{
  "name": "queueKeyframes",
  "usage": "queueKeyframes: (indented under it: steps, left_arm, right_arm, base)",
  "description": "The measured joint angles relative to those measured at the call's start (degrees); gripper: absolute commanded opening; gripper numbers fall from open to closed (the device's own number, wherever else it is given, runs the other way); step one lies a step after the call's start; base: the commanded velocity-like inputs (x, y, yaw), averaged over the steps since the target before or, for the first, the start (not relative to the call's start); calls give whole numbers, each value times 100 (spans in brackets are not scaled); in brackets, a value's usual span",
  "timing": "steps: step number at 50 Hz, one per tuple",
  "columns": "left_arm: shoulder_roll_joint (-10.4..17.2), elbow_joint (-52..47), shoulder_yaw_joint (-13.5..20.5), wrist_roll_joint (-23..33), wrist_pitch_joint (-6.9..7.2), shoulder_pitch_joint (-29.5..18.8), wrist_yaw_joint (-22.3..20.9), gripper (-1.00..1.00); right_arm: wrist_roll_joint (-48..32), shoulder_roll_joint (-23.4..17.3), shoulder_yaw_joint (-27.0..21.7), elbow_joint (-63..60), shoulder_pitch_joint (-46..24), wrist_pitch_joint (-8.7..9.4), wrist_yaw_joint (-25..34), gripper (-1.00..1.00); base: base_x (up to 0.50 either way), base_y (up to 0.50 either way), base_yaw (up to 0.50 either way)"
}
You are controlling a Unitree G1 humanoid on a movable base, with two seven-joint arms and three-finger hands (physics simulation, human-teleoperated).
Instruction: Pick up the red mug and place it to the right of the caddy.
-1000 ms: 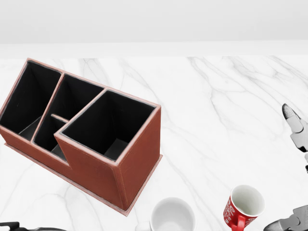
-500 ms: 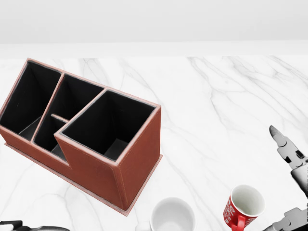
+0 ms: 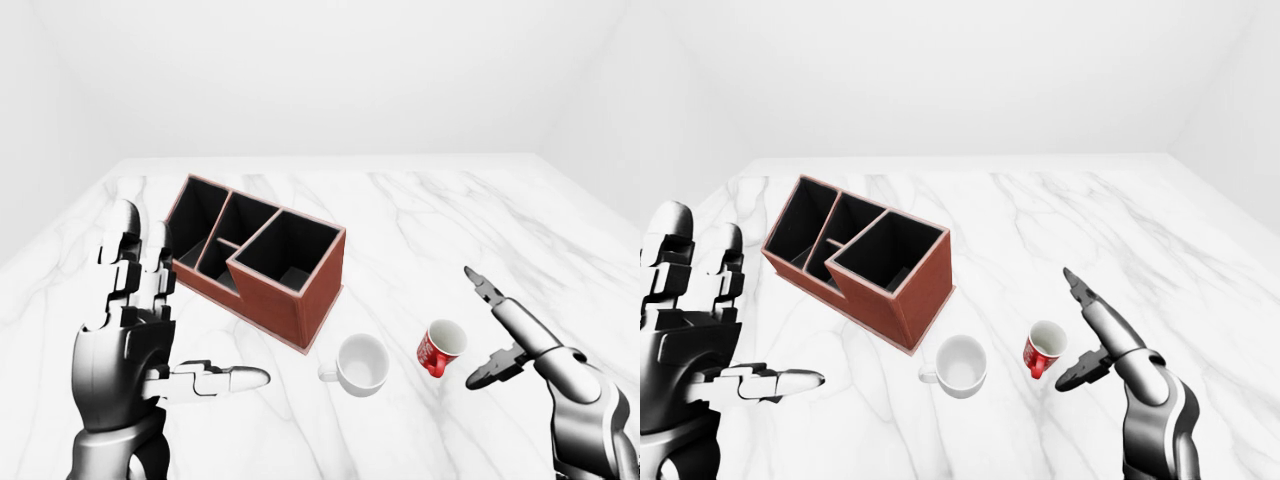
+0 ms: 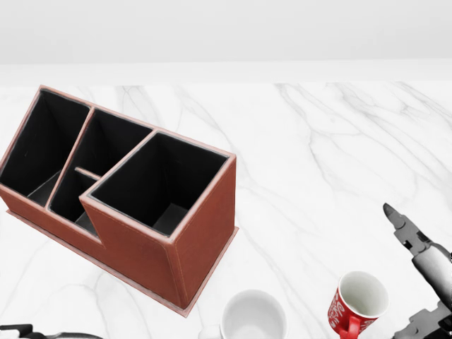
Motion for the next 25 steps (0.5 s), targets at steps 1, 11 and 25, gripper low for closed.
queueKeyframes:
  steps: [1, 11, 25]
  left_arm:
    - [-1, -4, 3, -2, 0, 0, -2, 100]
    - [-12, 4, 16, -4, 0, 10, -19, 100]
    - [-8, 46, 15, 4, 0, 7, -25, 100]
  right_arm:
    - [-11, -12, 8, 19, -15, 0, 0, 100]
    - [-104, -148, 102, 308, -145, 0, 0, 100]
    - [-310, -313, 183, 672, -251, 0, 0, 100]
  base:
    - [0, 0, 0]
    - [0, 0, 0]
    - [0, 0, 0]
